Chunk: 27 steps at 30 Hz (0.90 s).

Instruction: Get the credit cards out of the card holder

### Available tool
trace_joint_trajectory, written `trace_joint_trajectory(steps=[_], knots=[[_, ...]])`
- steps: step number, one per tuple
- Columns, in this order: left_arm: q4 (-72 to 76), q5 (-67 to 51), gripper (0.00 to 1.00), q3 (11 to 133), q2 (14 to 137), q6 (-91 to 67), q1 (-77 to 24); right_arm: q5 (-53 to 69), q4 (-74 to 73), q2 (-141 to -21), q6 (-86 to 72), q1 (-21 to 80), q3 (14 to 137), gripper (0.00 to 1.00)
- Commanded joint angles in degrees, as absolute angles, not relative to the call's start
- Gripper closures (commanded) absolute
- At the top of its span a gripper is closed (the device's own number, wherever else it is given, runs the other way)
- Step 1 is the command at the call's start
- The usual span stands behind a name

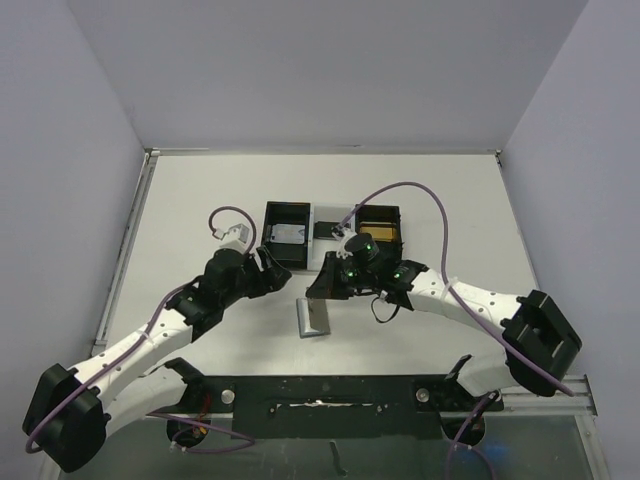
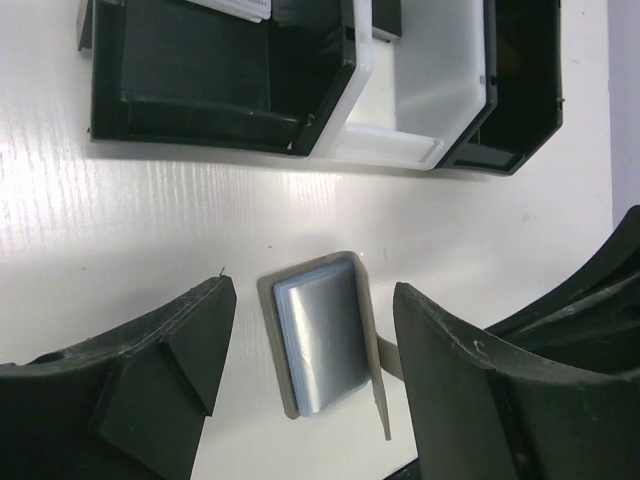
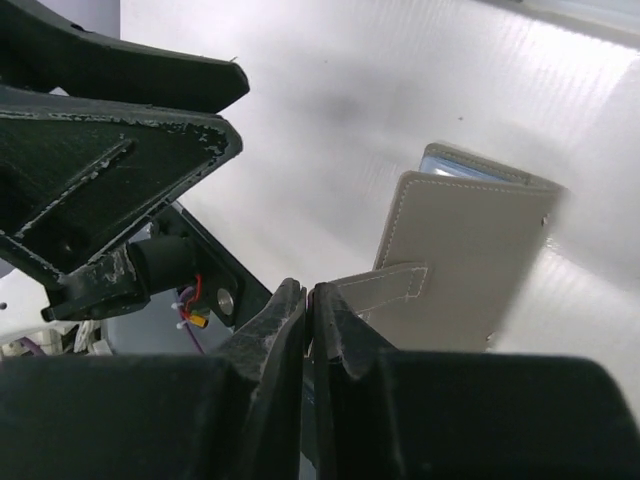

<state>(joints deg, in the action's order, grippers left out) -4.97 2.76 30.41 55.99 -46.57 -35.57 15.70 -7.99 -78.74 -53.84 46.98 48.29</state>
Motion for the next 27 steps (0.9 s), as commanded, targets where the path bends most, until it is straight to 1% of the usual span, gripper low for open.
trace_joint_trajectory(steps=[1,2,6,9,13,16,21,27], knots=[[-3.84,1.49,0.36,28.76,54.73,-47.46,-35.14,19.37,1.73,-77.91,-56.88,47.68,46.74,1.00],[-3.09,0.46,0.36,28.13,54.83,-47.60,-35.16,19.04,2.48,-76.61,-57.29,46.89,45.13,1.00],[1.41,-4.57,0.36,26.32,56.58,-48.25,-35.22,14.21,-2.00,-70.43,-58.27,41.70,38.14,1.00],[5.76,-9.54,0.37,25.70,58.82,-48.77,-35.51,16.89,-1.13,-66.58,-58.59,35.55,30.33,0.99],[7.08,-13.17,0.38,27.50,63.14,-46.88,-36.48,21.06,-0.15,-64.66,-56.39,29.93,24.28,0.97],[8.14,-15.31,0.39,28.88,66.62,-46.15,-37.18,22.95,1.86,-66.00,-55.21,29.18,22.30,0.96],[9.15,-17.44,0.44,30.95,72.01,-46.07,-38.93,22.07,5.42,-68.41,-57.52,29.15,18.69,0.96],[9.78,-16.32,0.51,31.75,73.60,-46.71,-40.50,21.19,6.21,-69.31,-57.88,29.09,18.28,0.95]])
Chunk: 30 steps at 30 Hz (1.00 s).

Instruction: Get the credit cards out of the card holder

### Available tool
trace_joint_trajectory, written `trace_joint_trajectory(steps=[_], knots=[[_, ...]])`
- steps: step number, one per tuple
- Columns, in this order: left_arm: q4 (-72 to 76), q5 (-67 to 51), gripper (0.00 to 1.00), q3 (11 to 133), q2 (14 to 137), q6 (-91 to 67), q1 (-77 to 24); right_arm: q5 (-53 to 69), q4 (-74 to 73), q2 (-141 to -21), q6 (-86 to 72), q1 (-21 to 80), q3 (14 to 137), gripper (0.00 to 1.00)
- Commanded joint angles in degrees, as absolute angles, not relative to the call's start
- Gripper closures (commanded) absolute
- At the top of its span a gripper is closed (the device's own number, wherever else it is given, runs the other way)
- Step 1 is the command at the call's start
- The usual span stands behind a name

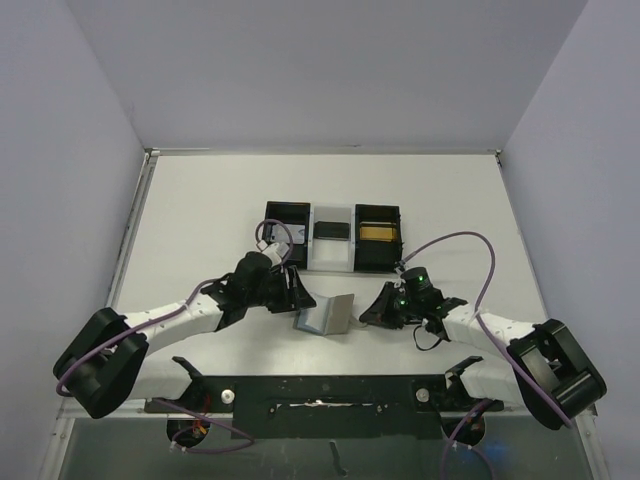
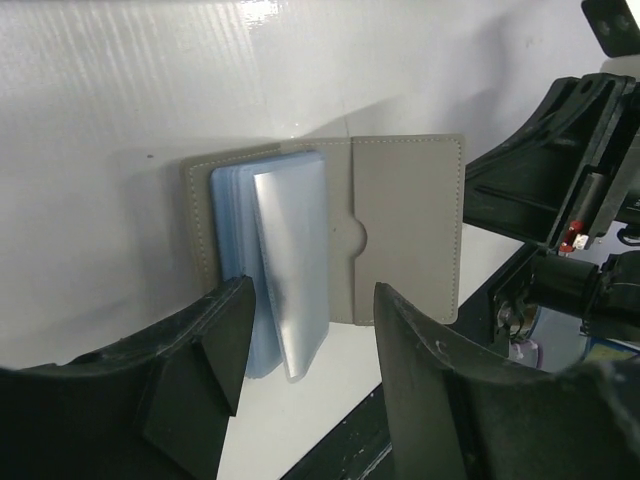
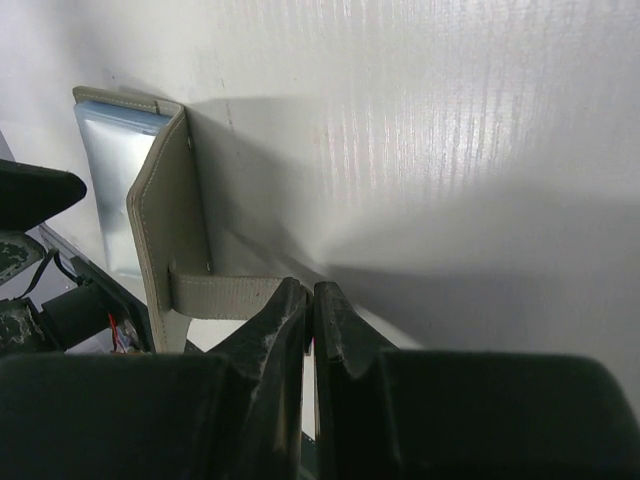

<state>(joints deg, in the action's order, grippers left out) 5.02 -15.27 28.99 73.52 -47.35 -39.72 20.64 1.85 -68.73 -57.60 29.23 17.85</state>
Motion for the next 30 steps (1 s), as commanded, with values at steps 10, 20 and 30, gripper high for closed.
trace_joint_trajectory(steps=[10,20,30], knots=[[12.09,-19.88,0.60,31.94,78.32,-47.81,-41.09,20.08,6.59,-70.41,-58.49,29.09,17.06,0.94],[14.70,-21.63,0.61,34.01,78.43,-50.04,-41.86,19.94,7.69,-72.07,-58.85,29.09,16.62,0.92],[1.52,-12.43,0.48,34.47,76.68,-45.75,-41.90,17.76,5.77,-71.78,-59.30,29.14,16.53,0.90]])
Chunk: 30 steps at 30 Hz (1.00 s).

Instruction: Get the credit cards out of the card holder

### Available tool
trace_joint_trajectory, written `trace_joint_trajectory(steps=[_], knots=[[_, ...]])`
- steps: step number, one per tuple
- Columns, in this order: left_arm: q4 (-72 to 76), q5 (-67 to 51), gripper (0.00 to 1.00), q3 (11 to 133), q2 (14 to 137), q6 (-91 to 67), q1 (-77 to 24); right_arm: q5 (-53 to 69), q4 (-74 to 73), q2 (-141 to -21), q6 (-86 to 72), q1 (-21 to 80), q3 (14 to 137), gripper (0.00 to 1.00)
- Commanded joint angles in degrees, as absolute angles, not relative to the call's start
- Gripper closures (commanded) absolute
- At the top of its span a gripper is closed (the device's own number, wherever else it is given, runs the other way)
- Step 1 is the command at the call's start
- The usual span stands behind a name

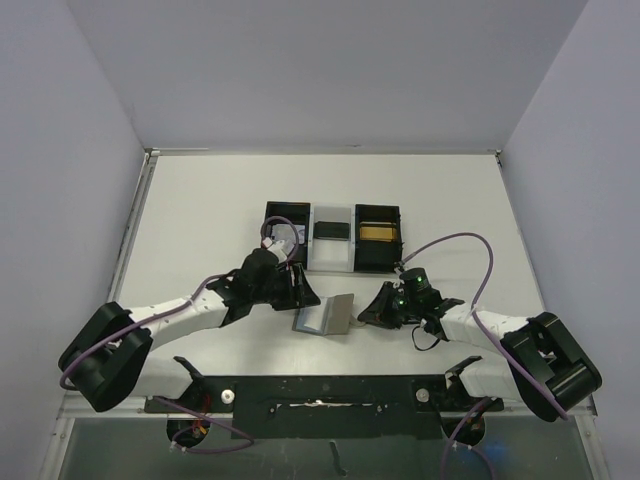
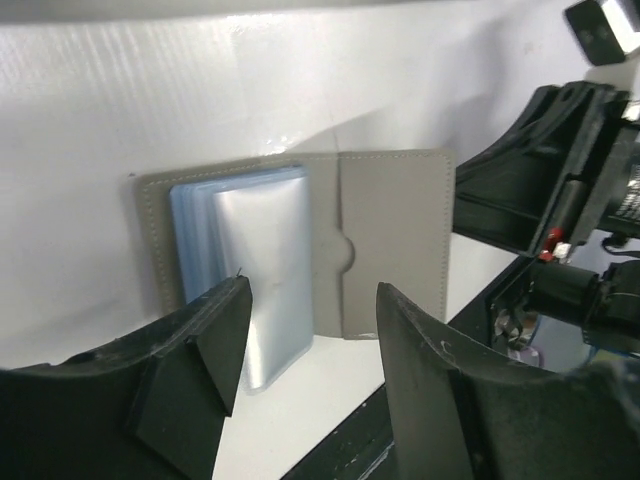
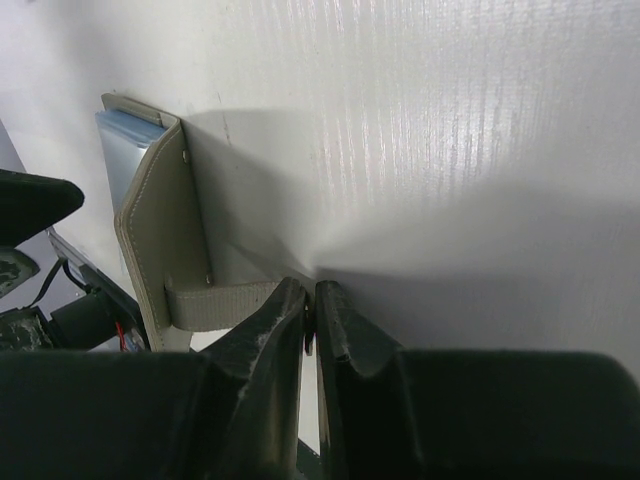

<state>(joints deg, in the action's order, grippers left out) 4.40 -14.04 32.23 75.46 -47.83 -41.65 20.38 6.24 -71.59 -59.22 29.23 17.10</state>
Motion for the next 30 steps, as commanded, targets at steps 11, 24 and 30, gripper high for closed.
trace_joint_trajectory(steps=[11,24,30], knots=[[7.65,-18.84,0.60,34.10,77.98,-47.12,-42.19,18.26,6.79,-73.85,-59.66,29.09,16.34,0.90],[23.92,-28.05,0.58,33.93,85.37,-53.47,-42.77,18.67,6.53,-72.81,-59.68,29.19,17.17,0.82],[29.25,-29.02,0.56,33.81,87.87,-56.16,-44.56,17.54,3.25,-70.40,-59.28,29.15,18.45,0.77]])
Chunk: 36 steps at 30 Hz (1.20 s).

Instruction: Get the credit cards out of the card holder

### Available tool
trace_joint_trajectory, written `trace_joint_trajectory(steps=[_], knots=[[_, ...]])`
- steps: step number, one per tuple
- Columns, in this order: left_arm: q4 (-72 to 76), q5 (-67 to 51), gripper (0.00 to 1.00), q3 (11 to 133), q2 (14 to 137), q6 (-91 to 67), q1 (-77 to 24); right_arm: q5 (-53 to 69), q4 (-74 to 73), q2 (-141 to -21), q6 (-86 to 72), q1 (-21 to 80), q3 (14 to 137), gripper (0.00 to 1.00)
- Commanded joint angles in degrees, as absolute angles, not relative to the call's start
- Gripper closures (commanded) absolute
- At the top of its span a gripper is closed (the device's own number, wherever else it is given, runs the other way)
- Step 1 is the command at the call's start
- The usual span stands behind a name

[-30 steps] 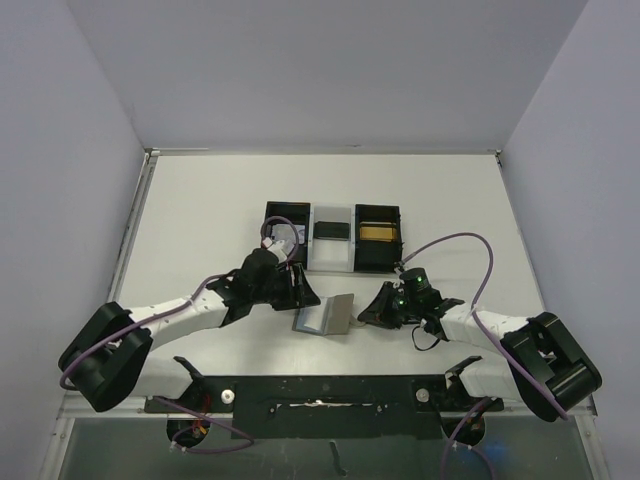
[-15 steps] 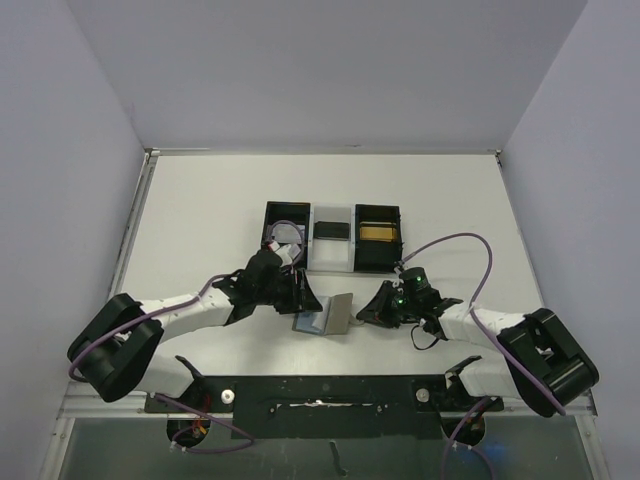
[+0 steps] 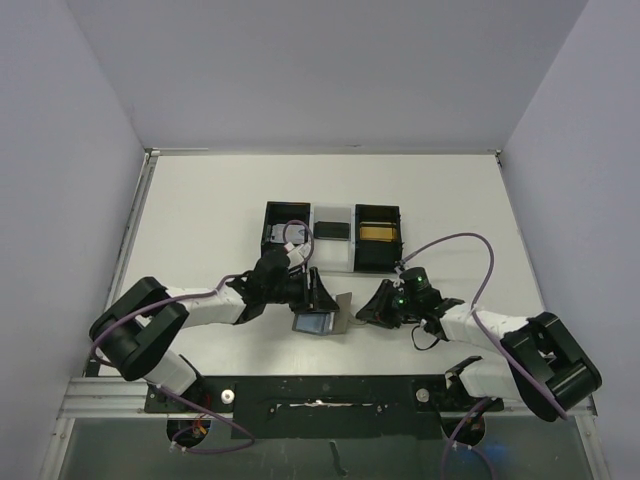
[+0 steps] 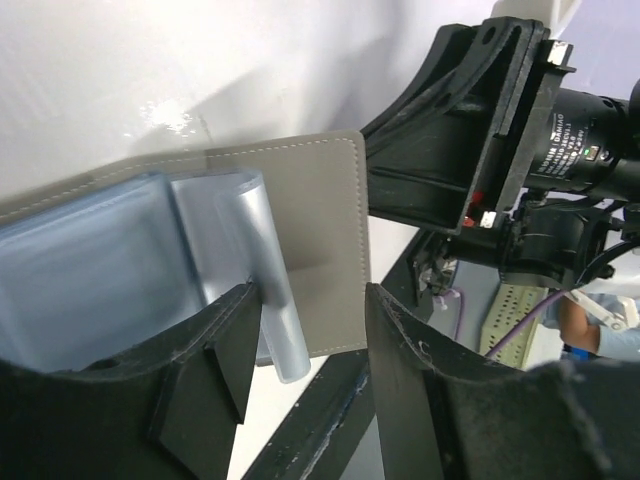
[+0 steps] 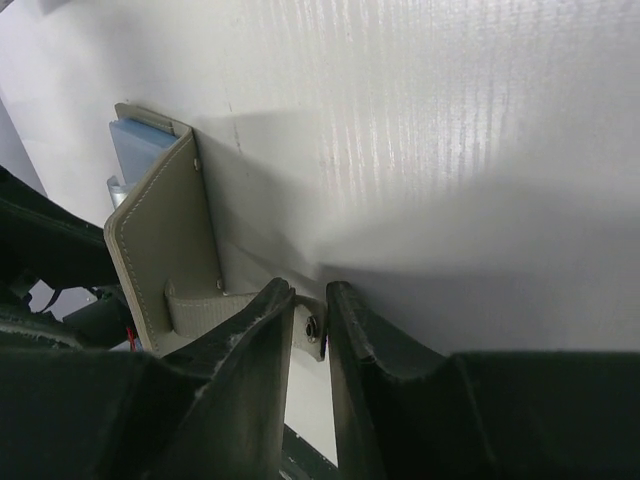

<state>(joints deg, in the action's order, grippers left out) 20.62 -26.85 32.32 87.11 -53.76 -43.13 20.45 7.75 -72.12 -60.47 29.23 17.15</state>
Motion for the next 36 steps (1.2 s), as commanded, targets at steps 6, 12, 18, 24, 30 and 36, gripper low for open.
trace_joint_trajectory(steps=[6,12,18,24,30,36], knots=[[32.71,-28.87,0.56,32.09,90.14,-57.92,-45.15,15.41,-3.57,-64.90,-58.62,29.13,22.24,0.62],[33.42,-29.05,0.56,32.87,91.26,-57.78,-45.95,8.17,-16.82,-57.36,-56.34,28.99,29.87,0.46],[33.46,-28.71,0.56,32.22,91.05,-57.86,-46.32,14.85,-10.70,-60.03,-56.65,29.21,33.56,0.58],[34.63,-30.07,0.56,31.58,91.53,-58.06,-46.32,22.91,1.08,-73.32,-57.80,32.75,36.82,0.79],[38.12,-28.73,0.56,28.51,89.51,-60.59,-46.49,13.89,-9.51,-83.52,-56.57,36.22,42.24,0.78],[37.19,-29.24,0.56,27.78,88.11,-60.09,-46.49,12.78,-12.14,-85.56,-54.39,37.58,41.48,0.64]])
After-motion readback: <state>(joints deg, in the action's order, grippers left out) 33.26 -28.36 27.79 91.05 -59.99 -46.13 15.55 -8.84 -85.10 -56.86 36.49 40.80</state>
